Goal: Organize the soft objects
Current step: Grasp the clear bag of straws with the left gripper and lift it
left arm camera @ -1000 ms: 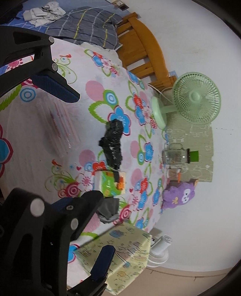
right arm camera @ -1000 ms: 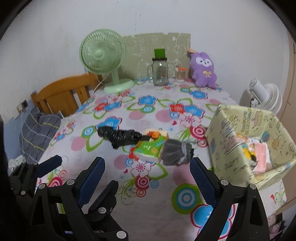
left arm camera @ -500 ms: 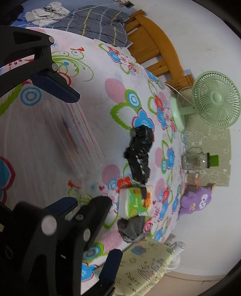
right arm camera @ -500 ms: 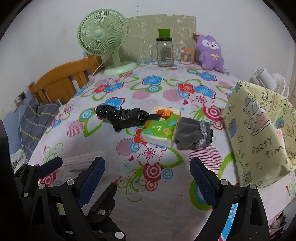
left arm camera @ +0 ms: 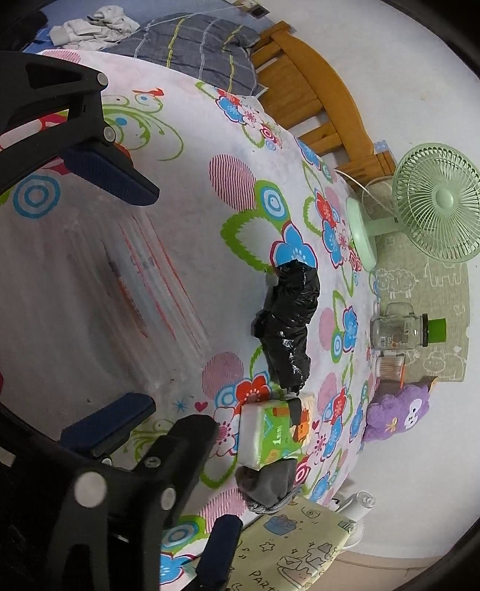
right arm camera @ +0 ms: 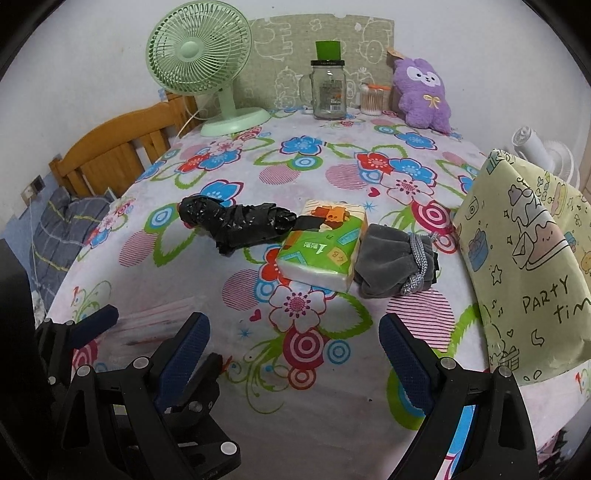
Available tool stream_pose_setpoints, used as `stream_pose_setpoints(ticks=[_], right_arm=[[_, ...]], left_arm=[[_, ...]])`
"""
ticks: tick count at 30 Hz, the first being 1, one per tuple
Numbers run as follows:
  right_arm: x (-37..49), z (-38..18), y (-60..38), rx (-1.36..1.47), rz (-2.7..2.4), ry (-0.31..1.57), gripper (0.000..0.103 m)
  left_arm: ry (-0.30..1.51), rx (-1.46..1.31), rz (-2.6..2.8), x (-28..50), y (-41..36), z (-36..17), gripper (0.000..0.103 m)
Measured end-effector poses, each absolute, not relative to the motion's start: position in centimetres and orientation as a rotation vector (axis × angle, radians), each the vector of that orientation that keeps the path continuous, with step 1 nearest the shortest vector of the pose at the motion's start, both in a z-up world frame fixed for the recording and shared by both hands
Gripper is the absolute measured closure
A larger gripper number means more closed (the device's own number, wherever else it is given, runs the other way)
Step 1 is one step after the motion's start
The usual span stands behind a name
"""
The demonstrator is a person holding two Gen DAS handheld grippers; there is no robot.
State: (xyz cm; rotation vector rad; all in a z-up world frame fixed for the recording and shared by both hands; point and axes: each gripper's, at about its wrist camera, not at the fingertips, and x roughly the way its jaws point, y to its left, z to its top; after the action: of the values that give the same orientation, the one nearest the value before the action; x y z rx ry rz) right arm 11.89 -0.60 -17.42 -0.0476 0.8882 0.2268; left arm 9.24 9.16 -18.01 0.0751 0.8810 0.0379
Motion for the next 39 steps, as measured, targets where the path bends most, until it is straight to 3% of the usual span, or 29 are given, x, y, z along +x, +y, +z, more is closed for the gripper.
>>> stream_pose_setpoints(ticks=[5,9,18,23,32,34,39], right_arm=[[12.1,-17.3,-0.9,-0.051,0.219,0.881,0.008],[12.4,-17.3,-1.4,-0.042,0.201,0.883,0.008],[12.9,-16.9,-2.5,-0.022,0.187,0.877,0.008],[13.4,-16.8,-3.1,-0.013,0.182,0.872,0.008],[14.4,-16.7,-3.7,0.014,0.169,0.868,0.008],[14.5,-16.8,-3.7,0.014,0.168,0.871,0.008],[14.9,-17.1,-3.5,0.009,0.168,0.881,0.008]], left_arm=[[0.887,0.061,0.032,9.7,8.8,-17.8,0.011],[0.864,0.090,0.015,9.7,7.8,-17.4,0.036],[0.871,0.082,0.008,10.8,7.0,-16.7,0.077],[0.881,0.071,0.005,11.7,6.8,-16.7,0.082],[0.893,0.086,0.031,12.3,7.0,-17.5,0.052],[0.902,0.051,0.027,12.3,7.4,-17.5,0.052],[0.914,0.049,0.007,12.1,7.1,-17.2,0.077]])
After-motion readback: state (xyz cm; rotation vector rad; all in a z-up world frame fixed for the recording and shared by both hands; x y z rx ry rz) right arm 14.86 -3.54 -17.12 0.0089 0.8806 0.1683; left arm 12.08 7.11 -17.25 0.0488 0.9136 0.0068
